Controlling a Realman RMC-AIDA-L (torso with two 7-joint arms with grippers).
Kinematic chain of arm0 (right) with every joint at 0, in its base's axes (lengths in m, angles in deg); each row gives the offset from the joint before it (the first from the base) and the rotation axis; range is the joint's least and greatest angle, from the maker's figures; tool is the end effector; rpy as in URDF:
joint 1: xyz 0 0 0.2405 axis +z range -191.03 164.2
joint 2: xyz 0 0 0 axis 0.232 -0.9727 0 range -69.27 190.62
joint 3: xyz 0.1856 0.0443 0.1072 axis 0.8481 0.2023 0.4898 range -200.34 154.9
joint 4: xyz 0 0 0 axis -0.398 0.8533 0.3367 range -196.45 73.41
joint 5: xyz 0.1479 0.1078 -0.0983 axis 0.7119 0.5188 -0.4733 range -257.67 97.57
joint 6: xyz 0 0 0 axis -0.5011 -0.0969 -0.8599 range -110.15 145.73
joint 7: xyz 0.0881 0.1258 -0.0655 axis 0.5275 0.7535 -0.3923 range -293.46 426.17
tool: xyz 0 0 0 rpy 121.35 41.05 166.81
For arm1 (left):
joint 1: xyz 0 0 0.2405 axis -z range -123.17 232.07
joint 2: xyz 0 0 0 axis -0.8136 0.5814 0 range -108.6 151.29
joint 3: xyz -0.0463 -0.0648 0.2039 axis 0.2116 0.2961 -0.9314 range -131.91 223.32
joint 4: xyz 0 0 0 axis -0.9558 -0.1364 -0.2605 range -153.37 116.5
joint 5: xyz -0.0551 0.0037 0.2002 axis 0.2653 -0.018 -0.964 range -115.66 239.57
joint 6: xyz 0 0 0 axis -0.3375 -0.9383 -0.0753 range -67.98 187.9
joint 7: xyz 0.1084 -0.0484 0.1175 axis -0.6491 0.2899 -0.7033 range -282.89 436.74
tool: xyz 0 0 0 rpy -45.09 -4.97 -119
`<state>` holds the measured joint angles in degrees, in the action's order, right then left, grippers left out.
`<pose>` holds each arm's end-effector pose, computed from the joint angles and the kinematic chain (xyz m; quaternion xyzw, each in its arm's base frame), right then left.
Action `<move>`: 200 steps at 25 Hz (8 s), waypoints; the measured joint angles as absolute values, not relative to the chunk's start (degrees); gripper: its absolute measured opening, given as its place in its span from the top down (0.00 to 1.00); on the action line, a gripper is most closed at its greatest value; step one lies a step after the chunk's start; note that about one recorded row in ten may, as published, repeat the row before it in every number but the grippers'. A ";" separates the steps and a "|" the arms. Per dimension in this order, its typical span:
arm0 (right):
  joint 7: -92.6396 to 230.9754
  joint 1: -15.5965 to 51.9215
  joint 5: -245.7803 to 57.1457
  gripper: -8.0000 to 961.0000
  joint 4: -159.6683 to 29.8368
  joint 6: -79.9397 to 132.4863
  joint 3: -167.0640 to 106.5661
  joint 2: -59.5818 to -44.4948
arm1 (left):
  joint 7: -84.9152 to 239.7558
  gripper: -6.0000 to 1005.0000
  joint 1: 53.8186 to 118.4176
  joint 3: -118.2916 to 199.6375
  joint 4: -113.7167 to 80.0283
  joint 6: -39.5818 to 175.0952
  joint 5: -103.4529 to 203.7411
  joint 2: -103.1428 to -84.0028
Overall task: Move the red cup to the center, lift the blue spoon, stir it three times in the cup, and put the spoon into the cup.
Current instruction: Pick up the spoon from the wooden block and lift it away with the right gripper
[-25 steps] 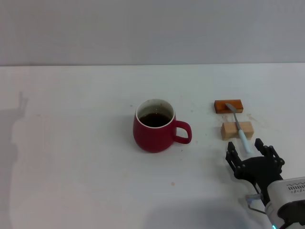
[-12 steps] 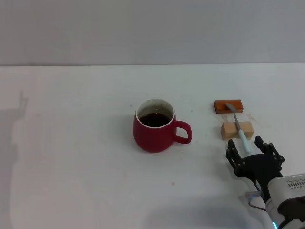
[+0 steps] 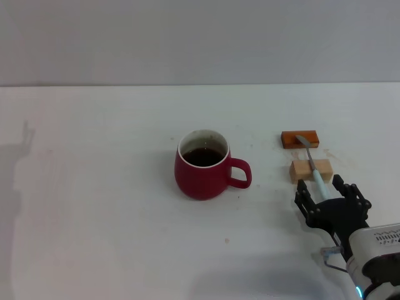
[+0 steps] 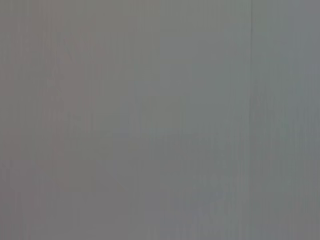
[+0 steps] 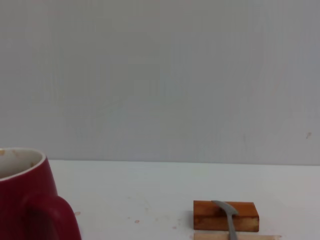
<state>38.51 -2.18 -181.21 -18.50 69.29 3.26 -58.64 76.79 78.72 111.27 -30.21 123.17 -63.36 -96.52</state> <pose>0.2523 0.2709 -0.1019 -0.7407 0.3173 0.2037 0.5560 -0.3337 0.3477 0.0630 -0.5652 -0.2741 -0.2655 0.7314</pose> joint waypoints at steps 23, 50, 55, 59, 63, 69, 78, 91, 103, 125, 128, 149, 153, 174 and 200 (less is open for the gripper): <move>40.09 -1.12 -180.06 0.40 -19.63 68.41 3.68 -58.65 | 76.84 0.14 78.70 111.27 -30.30 123.25 -63.38 -96.60; 40.19 0.12 -179.38 0.53 -19.60 67.15 3.21 -58.59 | 76.84 0.14 78.65 111.88 -30.16 123.24 -63.38 -96.52; 40.19 0.00 -179.42 0.53 -19.46 67.08 3.18 -58.59 | 76.84 0.14 78.62 111.89 -30.15 123.24 -63.38 -96.51; 40.19 -0.23 -179.45 0.56 -19.42 67.21 3.15 -58.59 | 76.84 0.14 78.54 111.89 -30.00 123.24 -63.38 -96.51; 40.18 -0.32 -179.46 0.59 -19.42 67.28 3.22 -58.60 | 76.84 0.14 78.52 111.89 -29.95 123.24 -63.38 -96.51; 40.18 -0.36 -179.46 0.60 -19.49 67.34 3.50 -58.67 | 76.84 0.14 78.39 111.89 -29.95 123.28 -63.38 -96.51; 40.18 -0.05 -179.46 0.65 -19.44 67.29 3.14 -58.59 | 76.84 0.14 78.09 111.89 -30.19 123.59 -63.38 -96.51; 40.16 -0.40 -179.45 0.68 -19.45 67.22 3.68 -58.59 | 76.84 0.14 77.48 112.41 -30.30 124.54 -63.39 -96.51; 39.80 -0.51 -179.45 0.71 -19.45 67.24 3.68 -58.59 | 76.84 0.14 77.11 112.42 -30.30 125.35 -63.54 -96.52; 39.63 -0.49 -179.45 0.73 -19.60 67.09 3.74 -58.59 | 76.99 0.14 76.77 112.42 -30.30 125.53 -63.38 -96.52; 39.61 -0.49 -179.45 0.74 -19.61 67.09 3.74 -58.59 | 76.99 0.14 76.77 112.41 -30.30 125.53 -63.37 -96.52; 38.36 -0.16 -179.45 0.78 -19.12 66.60 3.74 -58.41 | 77.54 0.14 76.78 112.41 -30.29 125.53 -63.38 -96.52; 37.20 -0.33 -179.45 0.78 -18.87 66.64 3.75 -58.45 | 77.54 0.14 76.71 112.41 -30.26 125.53 -63.38 -96.52; 36.82 -0.74 -177.41 0.84 -18.36 67.06 3.82 -58.43 | 77.54 0.14 76.42 112.41 -30.30 125.53 -63.38 -96.45; 36.47 -1.03 -177.78 0.85 -17.65 69.39 3.81 -58.20 | 77.54 0.14 76.42 112.41 -29.96 125.33 -63.45 -96.50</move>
